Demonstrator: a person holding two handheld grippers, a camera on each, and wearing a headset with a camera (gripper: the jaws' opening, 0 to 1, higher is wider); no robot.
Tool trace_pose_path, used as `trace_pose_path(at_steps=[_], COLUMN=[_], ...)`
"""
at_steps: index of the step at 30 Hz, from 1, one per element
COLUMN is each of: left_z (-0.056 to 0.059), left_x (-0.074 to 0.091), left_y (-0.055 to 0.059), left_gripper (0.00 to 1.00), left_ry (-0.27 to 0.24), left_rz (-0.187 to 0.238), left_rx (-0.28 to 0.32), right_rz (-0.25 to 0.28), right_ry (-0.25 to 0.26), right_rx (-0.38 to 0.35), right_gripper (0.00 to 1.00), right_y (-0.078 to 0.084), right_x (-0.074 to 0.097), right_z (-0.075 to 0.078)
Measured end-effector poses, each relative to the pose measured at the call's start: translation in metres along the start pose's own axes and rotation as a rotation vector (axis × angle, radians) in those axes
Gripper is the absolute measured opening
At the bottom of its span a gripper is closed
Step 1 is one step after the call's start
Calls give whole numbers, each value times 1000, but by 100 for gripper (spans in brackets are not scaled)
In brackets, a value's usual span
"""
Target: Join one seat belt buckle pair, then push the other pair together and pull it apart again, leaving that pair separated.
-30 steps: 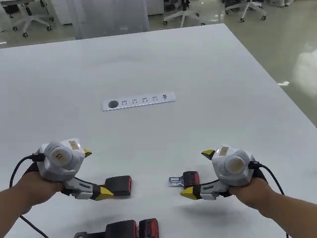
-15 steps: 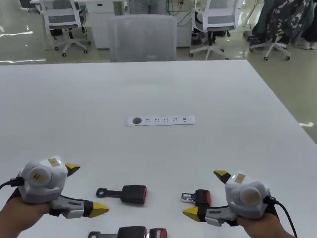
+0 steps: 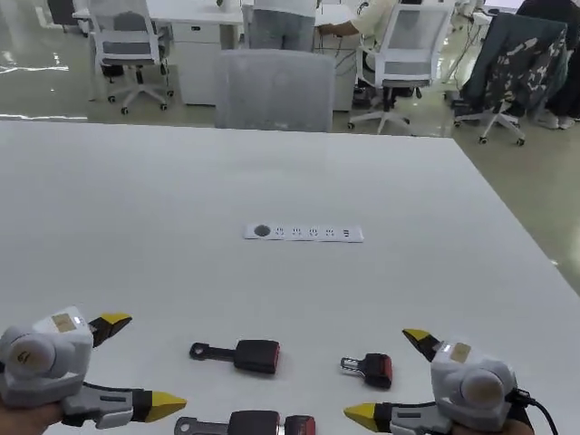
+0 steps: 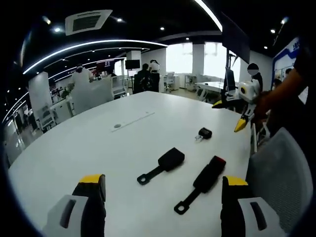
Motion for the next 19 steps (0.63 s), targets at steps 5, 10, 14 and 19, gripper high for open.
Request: trace_pose_path(at_steps=[5,10,14,19], left_z=[-1,1,6,11], left_x=[6,9,12,14], left_y=[13,22,24,26], left_gripper=[100,100,100,100], left_ry=[31,37,33,23], left_rz=[-8,-11,-9,-3], left_rx=[2,4,13,35], right_rz=[11,23,32,40], right_ry=[36,81,110,124], right_rx=[8,-30,-58,-88], right_gripper=[100,100,100,100], right_y=[-3,6,15,23], right_x=[12,23,32,36], right_z=[-15,-24,-28,-33])
Point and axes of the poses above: the centre of the closed fingertips' face, and the gripper's own axes: x roughly backward along the fingers, z roughly to its right, y roughly out of its underside, the point moved 9 cm from there along x, roughly backward along the fingers, and after that the axes turned 13 degrees about -y, right-handed, at the moved point
